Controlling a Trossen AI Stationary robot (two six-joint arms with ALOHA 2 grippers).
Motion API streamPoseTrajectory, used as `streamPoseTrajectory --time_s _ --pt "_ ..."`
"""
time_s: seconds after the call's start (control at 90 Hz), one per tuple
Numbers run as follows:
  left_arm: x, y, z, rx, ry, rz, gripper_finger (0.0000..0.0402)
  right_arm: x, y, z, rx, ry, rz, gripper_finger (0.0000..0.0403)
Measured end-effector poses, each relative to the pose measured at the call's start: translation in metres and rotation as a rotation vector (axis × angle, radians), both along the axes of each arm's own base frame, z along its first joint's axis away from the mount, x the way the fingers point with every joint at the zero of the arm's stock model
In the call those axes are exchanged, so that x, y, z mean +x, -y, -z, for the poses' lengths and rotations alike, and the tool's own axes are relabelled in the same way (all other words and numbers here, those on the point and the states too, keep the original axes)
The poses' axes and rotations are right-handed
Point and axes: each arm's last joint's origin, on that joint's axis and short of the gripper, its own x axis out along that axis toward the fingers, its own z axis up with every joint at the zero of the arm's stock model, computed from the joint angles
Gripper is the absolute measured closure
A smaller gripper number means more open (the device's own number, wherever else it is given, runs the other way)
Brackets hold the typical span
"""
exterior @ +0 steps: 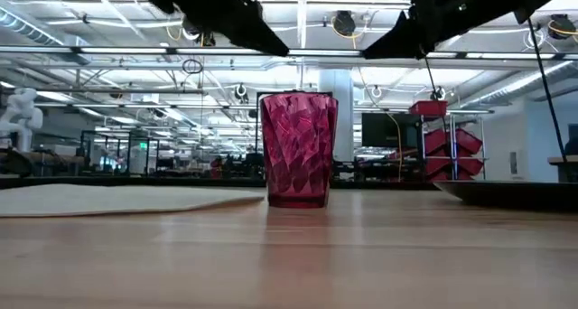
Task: Set table place
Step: Move the red glass to the top right of the table
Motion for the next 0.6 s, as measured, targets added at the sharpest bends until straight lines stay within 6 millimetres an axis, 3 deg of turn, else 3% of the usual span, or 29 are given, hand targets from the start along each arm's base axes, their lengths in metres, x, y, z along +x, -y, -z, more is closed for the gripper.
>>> streamPoseTrajectory --time_s 0.278,0.6 --pt "-0.011 0.012 0.010 -0.096 -0.129 -0.171 0.0123 0.000 0.000 0.000 -0.016 -0.004 -0.005 0.0344" --pt "-0.023 0.007 0.054 -0.249 -0.139 -0.369 0.0123 0.000 -0.010 0.004 0.011 -0.037 -0.041 0.0344"
